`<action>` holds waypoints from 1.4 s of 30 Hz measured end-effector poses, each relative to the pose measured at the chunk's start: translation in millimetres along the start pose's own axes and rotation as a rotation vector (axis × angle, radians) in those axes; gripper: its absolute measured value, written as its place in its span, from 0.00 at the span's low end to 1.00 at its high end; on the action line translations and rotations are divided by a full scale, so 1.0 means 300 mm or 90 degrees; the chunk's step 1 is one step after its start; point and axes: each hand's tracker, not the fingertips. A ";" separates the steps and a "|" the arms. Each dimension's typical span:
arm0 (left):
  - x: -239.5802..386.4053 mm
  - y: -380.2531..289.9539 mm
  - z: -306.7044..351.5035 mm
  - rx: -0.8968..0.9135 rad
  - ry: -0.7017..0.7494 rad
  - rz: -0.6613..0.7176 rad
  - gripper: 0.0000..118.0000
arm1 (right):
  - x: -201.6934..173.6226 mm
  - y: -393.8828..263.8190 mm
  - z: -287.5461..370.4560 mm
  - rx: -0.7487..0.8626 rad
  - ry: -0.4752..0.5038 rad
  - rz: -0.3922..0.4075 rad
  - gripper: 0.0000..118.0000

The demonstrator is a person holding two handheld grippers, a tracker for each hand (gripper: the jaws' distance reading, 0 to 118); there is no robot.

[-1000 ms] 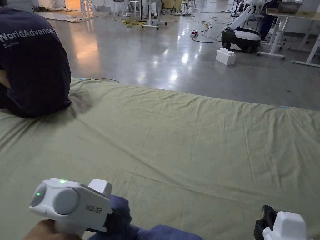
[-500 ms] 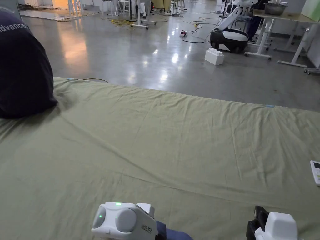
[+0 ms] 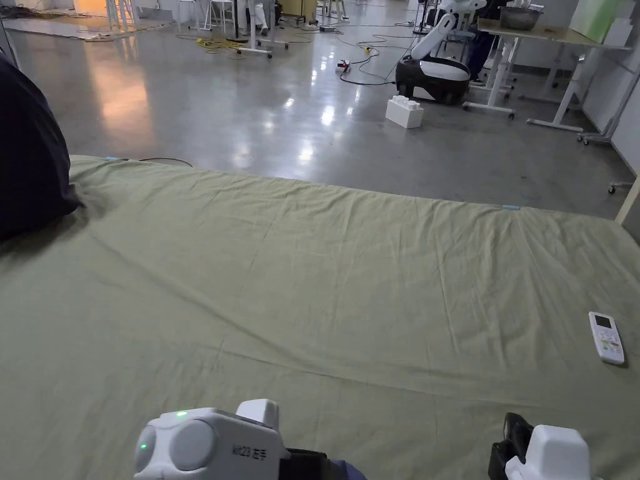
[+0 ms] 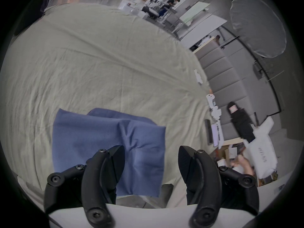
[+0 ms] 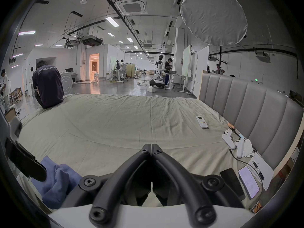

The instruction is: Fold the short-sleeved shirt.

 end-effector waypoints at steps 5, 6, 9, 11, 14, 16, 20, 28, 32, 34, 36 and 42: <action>-0.032 -0.027 0.021 0.027 0.017 -0.009 0.13 | 0.006 -0.010 0.004 -0.001 -0.003 -0.005 0.00; -0.037 -0.031 0.004 0.019 0.032 -0.020 0.12 | 0.007 -0.014 0.003 -0.002 -0.002 -0.005 0.00; -0.031 -0.079 -0.082 -0.024 0.036 -0.037 0.10 | 0.006 -0.027 0.003 -0.007 0.000 -0.008 0.00; -0.025 -0.110 -0.151 -0.051 0.037 -0.037 0.09 | 0.004 -0.032 0.006 -0.009 0.000 -0.008 0.00; -0.032 -0.133 -0.244 -0.055 0.031 -0.036 0.08 | 0.007 -0.038 0.009 -0.013 0.001 -0.009 0.00; -0.025 -0.149 -0.286 -0.050 0.018 -0.029 0.07 | 0.012 -0.041 0.012 -0.012 0.000 -0.009 0.00; -0.020 -0.163 -0.352 -0.045 0.059 -0.067 0.05 | 0.025 -0.048 0.017 -0.014 -0.003 -0.006 0.00; -0.001 -0.167 -0.314 -0.026 0.066 -0.087 0.04 | 0.035 -0.043 0.024 -0.011 -0.013 -0.007 0.00; 0.023 -0.129 -0.192 0.045 0.018 -0.119 0.04 | 0.023 -0.013 0.028 0.011 -0.010 -0.008 0.00; 0.029 -0.096 -0.116 0.109 0.013 -0.120 0.04 | 0.012 0.011 0.028 0.028 -0.012 -0.006 0.00; 0.031 -0.063 -0.040 0.191 0.043 -0.156 0.04 | 0.000 0.038 0.028 0.049 -0.013 -0.003 0.00; 0.039 -0.016 0.163 0.479 0.223 -0.283 0.04 | -0.044 0.128 0.032 0.111 -0.021 -0.006 0.00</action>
